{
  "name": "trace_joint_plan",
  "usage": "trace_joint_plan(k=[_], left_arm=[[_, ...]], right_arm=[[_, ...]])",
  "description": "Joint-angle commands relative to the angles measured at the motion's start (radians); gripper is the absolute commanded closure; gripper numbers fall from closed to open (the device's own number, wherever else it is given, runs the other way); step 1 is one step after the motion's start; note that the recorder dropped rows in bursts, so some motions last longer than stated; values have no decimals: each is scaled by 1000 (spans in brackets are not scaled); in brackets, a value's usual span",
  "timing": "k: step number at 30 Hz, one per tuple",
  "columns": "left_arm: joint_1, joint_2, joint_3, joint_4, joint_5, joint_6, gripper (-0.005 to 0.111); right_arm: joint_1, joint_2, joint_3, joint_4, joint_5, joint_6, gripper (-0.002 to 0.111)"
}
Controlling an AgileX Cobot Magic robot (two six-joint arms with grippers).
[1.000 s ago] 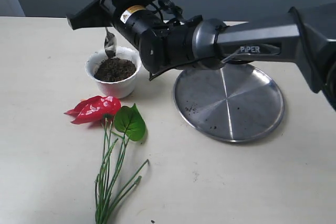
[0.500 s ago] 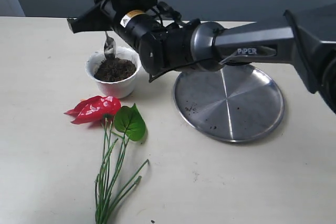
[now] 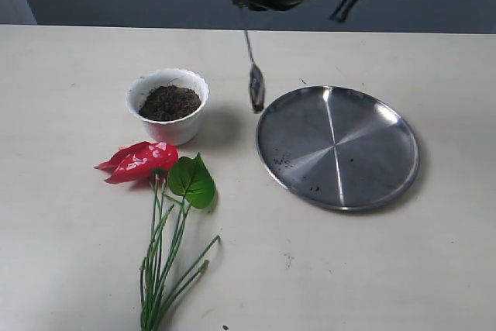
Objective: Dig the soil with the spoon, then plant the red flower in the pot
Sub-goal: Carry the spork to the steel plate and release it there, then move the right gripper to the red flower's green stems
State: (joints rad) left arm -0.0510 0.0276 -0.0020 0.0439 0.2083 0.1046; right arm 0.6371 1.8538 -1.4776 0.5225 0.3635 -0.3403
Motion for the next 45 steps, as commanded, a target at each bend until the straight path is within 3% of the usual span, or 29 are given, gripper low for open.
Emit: trace_joint_plan(k=[1,9,21,33,36,40,45], left_arm=[[-2,-4,2,0,-7,-3,106],[-2,-4,2,0,-7,-3,106],[-2,-4,2,0,-7,-3,106],[-2,-4,2,0,-7,-3,106],[-2,-4,2,0,-7,-3,106],[-2,-4,2,0,-7,-3,106],[-2,-4,2,0,-7,-3,106]], right_arm=[[-155,-8,-3,-134,199,85,109],[-207,57,-3,-411,398,157,109],[-207,227,-7,-472,375,157,109],[-207,255,-13,-477,330,97,109],[-207,255,-13,-492,340,97,99],[-207,255,-13,-495,345,97,72],[-207,255,-13,-495,360,102,69]])
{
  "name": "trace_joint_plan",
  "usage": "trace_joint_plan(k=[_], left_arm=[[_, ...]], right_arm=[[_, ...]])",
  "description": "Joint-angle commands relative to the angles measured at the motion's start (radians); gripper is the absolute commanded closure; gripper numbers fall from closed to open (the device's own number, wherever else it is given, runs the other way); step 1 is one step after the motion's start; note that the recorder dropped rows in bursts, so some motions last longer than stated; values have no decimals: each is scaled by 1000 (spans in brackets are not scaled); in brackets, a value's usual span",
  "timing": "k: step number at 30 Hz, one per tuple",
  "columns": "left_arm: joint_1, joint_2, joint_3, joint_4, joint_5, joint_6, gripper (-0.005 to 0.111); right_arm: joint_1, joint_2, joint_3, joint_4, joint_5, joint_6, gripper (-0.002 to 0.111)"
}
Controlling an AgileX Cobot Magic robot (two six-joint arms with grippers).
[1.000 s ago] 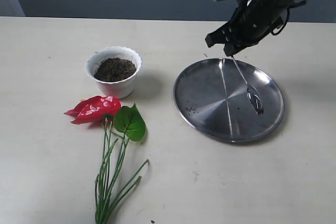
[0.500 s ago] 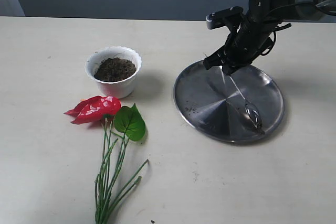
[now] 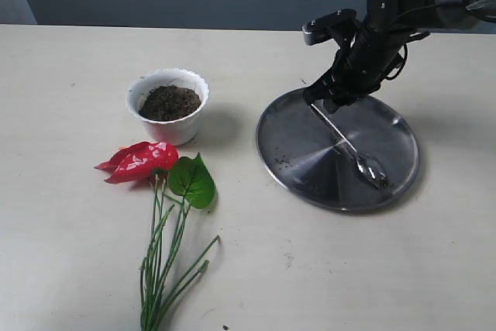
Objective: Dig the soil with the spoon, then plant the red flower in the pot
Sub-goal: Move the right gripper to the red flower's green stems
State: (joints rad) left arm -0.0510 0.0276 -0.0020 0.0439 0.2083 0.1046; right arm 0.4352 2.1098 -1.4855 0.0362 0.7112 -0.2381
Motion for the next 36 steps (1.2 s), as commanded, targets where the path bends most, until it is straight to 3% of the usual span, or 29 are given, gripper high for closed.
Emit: trace_joint_plan(k=[1,6,10,13,16,22,29,32,36], left_arm=[[-2,-4,2,0,-7,-3,106],[-2,-4,2,0,-7,-3,106],[-2,-4,2,0,-7,-3,106],[-2,-4,2,0,-7,-3,106],[-2,-4,2,0,-7,-3,106],[-2,-4,2,0,-7,-3,106],[-2,-4,2,-5,-9,-3,106],[-2,-4,2,-5,-9,-3,106],[-2,-4,2,-5,-9,-3,106]], right_arm=[[-5,-8,-10,-8,30,17,69],[-5,-71,-49,84,211,82,69],[16,-121,-49,337,384,-80,68],[56,-119,-49,468,470,-117,58],[128,-110,-49,508,510,-128,51],[247,-119,30,629,510,-145,50],[309,-254,306,811,179,-152,50],[396,-327,492,941,-119,-132,50],[505,-317,524,1008,-259,-116,50]])
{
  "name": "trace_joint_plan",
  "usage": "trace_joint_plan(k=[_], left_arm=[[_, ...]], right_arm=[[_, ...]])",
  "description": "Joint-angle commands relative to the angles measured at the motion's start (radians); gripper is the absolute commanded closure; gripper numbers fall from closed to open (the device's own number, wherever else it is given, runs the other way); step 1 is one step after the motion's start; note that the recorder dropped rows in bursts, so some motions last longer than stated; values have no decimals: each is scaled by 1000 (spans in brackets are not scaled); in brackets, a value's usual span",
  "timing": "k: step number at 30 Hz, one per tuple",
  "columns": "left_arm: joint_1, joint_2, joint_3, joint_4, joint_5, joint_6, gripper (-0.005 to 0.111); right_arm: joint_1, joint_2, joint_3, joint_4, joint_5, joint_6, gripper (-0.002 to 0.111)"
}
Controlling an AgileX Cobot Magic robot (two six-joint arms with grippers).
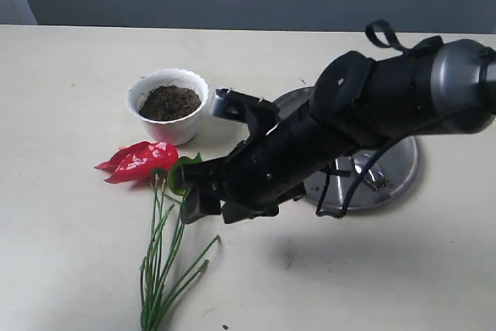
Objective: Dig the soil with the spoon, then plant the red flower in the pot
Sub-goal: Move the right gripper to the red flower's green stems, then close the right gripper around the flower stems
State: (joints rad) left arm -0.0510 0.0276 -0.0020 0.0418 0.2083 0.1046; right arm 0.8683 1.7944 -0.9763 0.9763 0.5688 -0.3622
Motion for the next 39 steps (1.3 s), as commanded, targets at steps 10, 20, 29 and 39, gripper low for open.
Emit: trace_joint_plan(k=[10,20,29,39], left_arm=[[-2,-4,2,-3,-9,-3,106],[-2,-4,2,-3,-9,-3,106],[-2,-4,2,1,-6,-3,106],[-2,-4,2,1,-6,-3,106]], right_arm=[[151,30,13,85,-170,47,48],[189,49,13,72,-287,52,35],[193,151,-37,138,-237,52,35],[230,239,-143,151,-169,67,60]])
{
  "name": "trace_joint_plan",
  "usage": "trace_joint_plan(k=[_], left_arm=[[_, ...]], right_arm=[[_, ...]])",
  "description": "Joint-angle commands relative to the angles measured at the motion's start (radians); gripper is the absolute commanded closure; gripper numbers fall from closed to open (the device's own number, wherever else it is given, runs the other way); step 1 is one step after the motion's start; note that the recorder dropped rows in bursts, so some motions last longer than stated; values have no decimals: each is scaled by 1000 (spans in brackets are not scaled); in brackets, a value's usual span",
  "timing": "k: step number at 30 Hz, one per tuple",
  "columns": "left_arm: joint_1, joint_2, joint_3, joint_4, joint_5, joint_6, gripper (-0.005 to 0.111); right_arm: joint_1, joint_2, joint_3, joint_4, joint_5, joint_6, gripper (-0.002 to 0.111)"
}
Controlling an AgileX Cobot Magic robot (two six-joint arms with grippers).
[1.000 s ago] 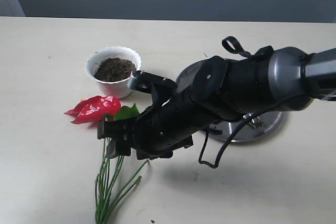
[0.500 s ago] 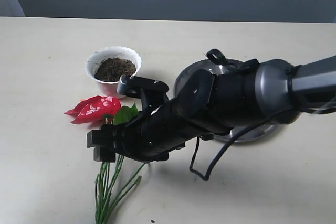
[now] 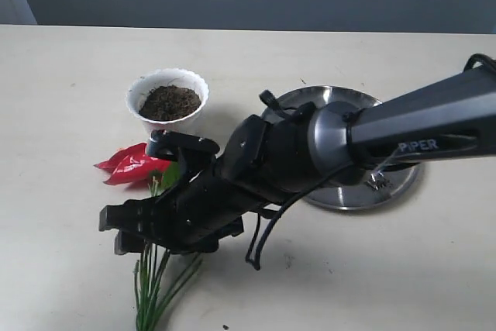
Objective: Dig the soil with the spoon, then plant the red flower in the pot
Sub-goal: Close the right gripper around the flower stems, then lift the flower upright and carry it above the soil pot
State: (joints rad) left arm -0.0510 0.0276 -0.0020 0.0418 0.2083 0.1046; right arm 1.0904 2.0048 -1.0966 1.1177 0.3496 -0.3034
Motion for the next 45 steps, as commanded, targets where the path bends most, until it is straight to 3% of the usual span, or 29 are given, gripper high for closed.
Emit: trace_joint_plan(k=[1,5,6,15,19,27,33,39,45], left_arm=[[-2,-4,2,1,-6,-3,106],[-2,-4,2,1,-6,-3,106],[-2,-4,2,1,-6,-3,106],[-2,-4,2,1,-6,-3,106],[-2,-4,2,1,-6,-3,106],[-2,-4,2,1,-8,-3,106],[-2,-4,2,1,-8,-3,106],[-2,-4,2,1,-8,-3,106],[-2,-4,2,1,-8,-3,106]], right_arm=[[8,33,-22,11,62,12,70],[8,35,-22,16,89,14,107],[8,33,-22,16,89,14,108],[23,-81,-24,12,82,-118,109],[23,-197,-24,12,-17,-197,109],[21,-366,-24,-21,-582,-403,109],[15,-323,-24,-283,-919,-377,109],[15,-222,-24,-520,-1137,-103,109],[15,-87,-36,-549,-1289,-31,109]])
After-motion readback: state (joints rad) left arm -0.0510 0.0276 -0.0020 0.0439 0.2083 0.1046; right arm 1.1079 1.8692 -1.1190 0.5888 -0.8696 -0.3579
